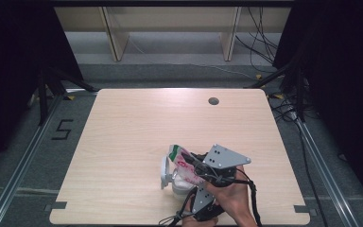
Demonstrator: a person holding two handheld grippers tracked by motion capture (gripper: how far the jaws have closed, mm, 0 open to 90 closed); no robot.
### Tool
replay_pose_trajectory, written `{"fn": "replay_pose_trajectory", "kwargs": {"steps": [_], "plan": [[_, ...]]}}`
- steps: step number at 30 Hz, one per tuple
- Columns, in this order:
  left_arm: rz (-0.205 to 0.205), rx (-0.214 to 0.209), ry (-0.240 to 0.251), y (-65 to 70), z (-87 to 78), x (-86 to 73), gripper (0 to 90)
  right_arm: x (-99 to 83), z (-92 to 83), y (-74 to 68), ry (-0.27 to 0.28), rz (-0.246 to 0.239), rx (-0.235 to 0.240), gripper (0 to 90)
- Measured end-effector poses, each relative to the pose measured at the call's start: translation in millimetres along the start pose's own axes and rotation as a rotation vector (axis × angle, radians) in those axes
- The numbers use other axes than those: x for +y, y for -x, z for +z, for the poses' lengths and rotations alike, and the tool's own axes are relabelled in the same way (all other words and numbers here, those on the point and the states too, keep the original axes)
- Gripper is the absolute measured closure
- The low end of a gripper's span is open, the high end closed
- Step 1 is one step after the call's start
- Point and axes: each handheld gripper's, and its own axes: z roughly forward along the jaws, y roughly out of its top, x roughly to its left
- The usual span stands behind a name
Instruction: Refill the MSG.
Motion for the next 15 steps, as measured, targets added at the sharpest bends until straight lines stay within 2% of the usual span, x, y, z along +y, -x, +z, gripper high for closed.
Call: {"fn": "replay_pose_trajectory", "kwargs": {"steps": [3, 4, 6, 8, 10, 11, 12, 13, 15], "plan": [[-0.001, 0.011, -0.017, 0.4, 0.2, -0.3, 67.2, -1.2, -4.6, 4.0, 0.011, 0.023, 0.000, 90.0], [-0.002, -0.001, -0.007, -0.1, 1.2, -0.8, 66.9, -2.0, -7.0, 4.9, 0.013, 0.049, -0.001, 90.0], [-0.005, -0.003, -0.011, 0.0, 1.1, -0.7, 66.4, -2.0, -8.2, 8.3, 0.019, 0.032, 0.010, 90.0], [-0.006, 0.002, -0.025, 0.4, 0.3, -0.5, 64.6, -3.6, -14.2, 13.0, 0.032, 0.075, 0.020, 90.0], [-0.004, 0.000, -0.026, 0.0, 1.1, -0.7, 62.8, -4.2, -14.7, 15.2, 0.049, 0.069, 0.021, 90.0], [-0.004, -0.006, -0.025, -0.7, 1.6, -0.9, 61.5, -5.8, -17.9, 18.3, 0.058, 0.097, 0.038, 90.0], [-0.005, -0.005, -0.027, -0.8, 1.8, -1.4, 60.8, -6.3, -20.2, 20.6, 0.064, 0.091, 0.032, 90.0], [-0.008, 0.010, -0.037, 0.0, 0.3, -1.6, 60.3, -6.7, -21.4, 20.6, 0.061, 0.105, 0.038, 90.0], [-0.004, 0.011, -0.040, 0.0, -0.5, -2.1, 60.2, -7.9, -23.8, 24.9, 0.081, 0.089, 0.036, 90.0]]}}
